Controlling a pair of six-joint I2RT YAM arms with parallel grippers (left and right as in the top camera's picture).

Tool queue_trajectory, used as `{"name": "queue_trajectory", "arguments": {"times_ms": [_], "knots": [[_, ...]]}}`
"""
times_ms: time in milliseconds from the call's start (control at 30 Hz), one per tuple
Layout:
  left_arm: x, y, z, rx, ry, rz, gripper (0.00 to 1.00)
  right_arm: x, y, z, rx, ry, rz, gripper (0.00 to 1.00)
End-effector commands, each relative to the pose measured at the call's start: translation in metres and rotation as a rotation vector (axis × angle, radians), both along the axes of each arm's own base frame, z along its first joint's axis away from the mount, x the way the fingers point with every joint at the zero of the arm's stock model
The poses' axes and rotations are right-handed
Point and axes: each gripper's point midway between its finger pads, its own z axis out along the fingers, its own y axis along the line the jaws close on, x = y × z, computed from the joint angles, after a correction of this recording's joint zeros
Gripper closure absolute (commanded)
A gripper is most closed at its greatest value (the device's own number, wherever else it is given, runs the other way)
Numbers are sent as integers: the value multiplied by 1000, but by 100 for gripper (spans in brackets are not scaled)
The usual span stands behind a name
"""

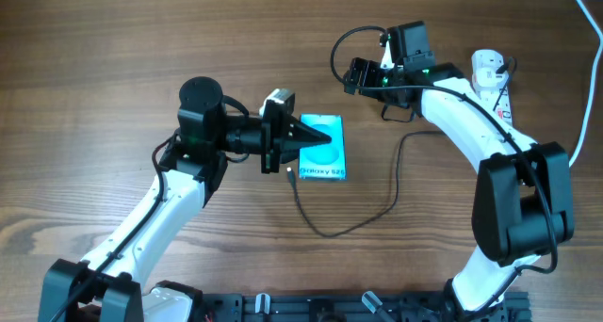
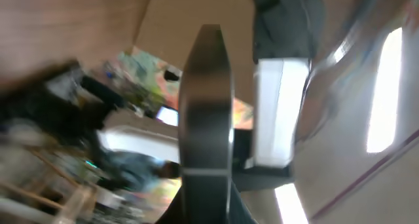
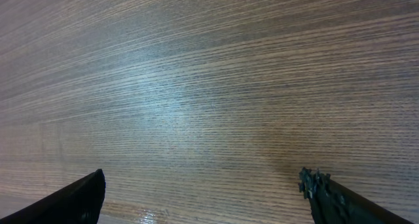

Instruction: Plug charger to phone and switch on socket

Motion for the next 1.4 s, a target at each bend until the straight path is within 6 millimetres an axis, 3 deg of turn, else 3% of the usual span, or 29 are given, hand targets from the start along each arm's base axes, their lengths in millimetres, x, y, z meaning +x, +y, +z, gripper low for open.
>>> {"name": "queue_trajectory", "arguments": {"times_ms": [0, 100, 167, 300, 333, 367, 467, 633, 767, 933, 1000, 1133, 1367], "knots": [[-1, 0, 8, -52, -488, -6, 96, 6, 0, -2, -19, -26, 10, 0], [5, 6, 0, -40, -583, 10, 96, -3, 2, -5, -7, 12, 24, 1], [16, 15, -8, -11, -605, 50, 96, -13, 5, -10, 3, 57, 40, 10], [45, 45, -29, 91, -581, 185, 96, -38, 9, -21, -22, 158, 61, 45], [53, 55, -34, 120, -589, 223, 96, -48, 11, -24, -28, 195, 71, 62], [64, 68, -39, 157, -604, 274, 96, -60, 14, -28, -39, 240, 86, 72], [87, 104, -50, 244, -598, 400, 96, -85, 27, -37, -72, 299, 157, 79], [117, 174, -59, 378, -616, 614, 96, -136, 61, -57, -101, 381, 285, 81], [123, 217, -72, 489, -622, 713, 96, -172, 84, -66, -130, 424, 387, 81], [122, 273, -111, 725, -481, 846, 96, -208, 115, -68, -164, 433, 510, 63], [118, 287, -125, 812, -423, 873, 96, -220, 127, -68, -172, 421, 557, 60], [111, 295, -141, 932, -419, 844, 96, -231, 136, -69, -202, 413, 570, 60], [110, 292, -142, 930, -416, 837, 96, -239, 144, -71, -247, 379, 607, 61]]}}
